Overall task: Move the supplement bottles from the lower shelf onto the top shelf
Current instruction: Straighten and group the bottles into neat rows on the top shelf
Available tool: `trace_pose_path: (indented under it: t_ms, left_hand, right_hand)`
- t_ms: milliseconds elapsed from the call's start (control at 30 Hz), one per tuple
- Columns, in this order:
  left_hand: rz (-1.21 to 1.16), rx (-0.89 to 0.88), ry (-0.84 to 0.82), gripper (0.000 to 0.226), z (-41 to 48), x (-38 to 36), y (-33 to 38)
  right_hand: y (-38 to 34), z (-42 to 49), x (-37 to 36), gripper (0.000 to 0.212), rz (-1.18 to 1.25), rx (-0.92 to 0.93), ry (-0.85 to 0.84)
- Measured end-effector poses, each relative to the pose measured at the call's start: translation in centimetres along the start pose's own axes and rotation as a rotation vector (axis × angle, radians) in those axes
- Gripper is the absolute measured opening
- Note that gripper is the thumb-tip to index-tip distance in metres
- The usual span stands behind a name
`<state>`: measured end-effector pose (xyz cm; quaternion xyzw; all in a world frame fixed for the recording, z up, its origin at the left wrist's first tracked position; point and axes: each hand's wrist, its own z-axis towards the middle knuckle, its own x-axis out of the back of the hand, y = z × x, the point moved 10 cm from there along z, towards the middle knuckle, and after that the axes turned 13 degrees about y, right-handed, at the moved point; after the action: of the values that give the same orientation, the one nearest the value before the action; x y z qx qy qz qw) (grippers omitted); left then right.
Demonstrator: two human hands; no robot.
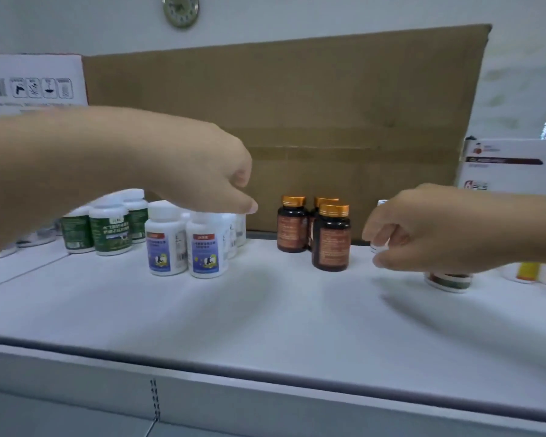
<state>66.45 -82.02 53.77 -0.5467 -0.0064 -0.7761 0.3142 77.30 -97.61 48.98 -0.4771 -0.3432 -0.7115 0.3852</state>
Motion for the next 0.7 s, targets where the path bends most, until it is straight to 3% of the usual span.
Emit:
trace_pose_path:
  t_ms: [133, 333, 533, 700]
  left_hand:
    - [-0.086, -0.052, -0.025, 0.059, 3.0, -0.3, 4.2]
    - [-0.330, 0.161, -0.021, 0.061, 6.4, -6.5, 5.7]
    - [-0.756, 0.394, 0.051, 0.071, 6.3, -11.2, 5.7]
    - [-1.006, 0.414, 0.115, 0.058, 5.3, -12.3, 6.0]
  right_hand:
    - [1.9, 1.4, 0.2, 0.044, -0.009, -0.085, 0.036]
    - [0.9, 3.9, -2.2, 0.048, 0.285, -0.205, 0.035]
    - [2.5, 5.0, -6.2, 0.045, 0.803, -0.459, 0.141]
    - [2.1, 6.4, -8.5, 0.053, 1.060, -0.478, 0.173]
